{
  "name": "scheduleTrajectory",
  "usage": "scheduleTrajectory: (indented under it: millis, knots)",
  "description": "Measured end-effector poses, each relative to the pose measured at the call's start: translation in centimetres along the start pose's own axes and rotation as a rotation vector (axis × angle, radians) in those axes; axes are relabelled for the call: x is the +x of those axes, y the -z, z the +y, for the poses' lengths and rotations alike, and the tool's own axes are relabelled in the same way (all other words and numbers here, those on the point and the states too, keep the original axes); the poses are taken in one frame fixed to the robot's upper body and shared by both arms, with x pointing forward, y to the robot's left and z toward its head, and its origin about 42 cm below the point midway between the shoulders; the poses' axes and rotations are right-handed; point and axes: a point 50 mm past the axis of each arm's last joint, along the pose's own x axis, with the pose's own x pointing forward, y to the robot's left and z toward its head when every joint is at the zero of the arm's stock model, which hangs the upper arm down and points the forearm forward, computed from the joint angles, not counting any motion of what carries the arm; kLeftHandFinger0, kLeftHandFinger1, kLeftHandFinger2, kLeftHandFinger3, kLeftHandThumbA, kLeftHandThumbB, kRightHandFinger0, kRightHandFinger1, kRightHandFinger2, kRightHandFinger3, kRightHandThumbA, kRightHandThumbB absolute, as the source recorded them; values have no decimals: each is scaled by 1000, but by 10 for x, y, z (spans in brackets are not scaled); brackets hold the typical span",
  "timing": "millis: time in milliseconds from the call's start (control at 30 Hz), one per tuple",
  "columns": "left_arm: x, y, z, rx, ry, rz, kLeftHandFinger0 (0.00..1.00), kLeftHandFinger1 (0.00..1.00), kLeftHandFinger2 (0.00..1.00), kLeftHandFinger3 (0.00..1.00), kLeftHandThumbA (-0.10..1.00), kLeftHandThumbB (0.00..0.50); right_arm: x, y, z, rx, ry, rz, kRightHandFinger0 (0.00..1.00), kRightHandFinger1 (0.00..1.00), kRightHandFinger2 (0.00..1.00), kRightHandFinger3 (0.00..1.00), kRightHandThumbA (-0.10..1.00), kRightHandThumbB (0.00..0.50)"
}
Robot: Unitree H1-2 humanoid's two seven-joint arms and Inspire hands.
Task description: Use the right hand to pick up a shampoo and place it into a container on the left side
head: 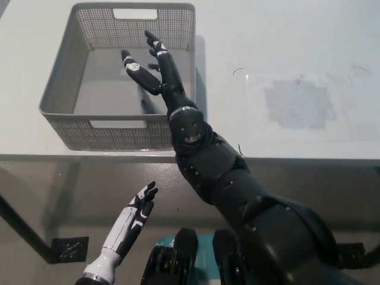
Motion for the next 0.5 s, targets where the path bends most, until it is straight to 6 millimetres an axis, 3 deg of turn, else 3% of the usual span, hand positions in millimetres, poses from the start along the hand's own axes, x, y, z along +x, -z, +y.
scheduleTrajectory:
  millis: [133, 233, 367, 500]
  knots:
    - [0, 0, 0, -1, 3, 0, 1000, 1000, 1000, 1000, 1000, 213, 4, -6, -6, 1, -35, -27, 1000, 1000, 1000, 1000, 1000, 498]
    - [1, 0, 0, 0, 5, -1, 1000, 1000, 1000, 1000, 1000, 221, 10, -22, -15, 17, -46, -81, 1000, 1000, 1000, 1000, 1000, 497]
    - [2, -1, 0, 0, 7, -2, 1000, 1000, 1000, 1000, 1000, 189, 21, -67, -33, 34, -30, -238, 1000, 1000, 1000, 1000, 1000, 452]
    - [3, 0, 0, 1, 10, -1, 1000, 1000, 1000, 1000, 1000, 217, 22, -106, -50, 44, -5, -372, 1000, 1000, 1000, 1000, 1000, 433]
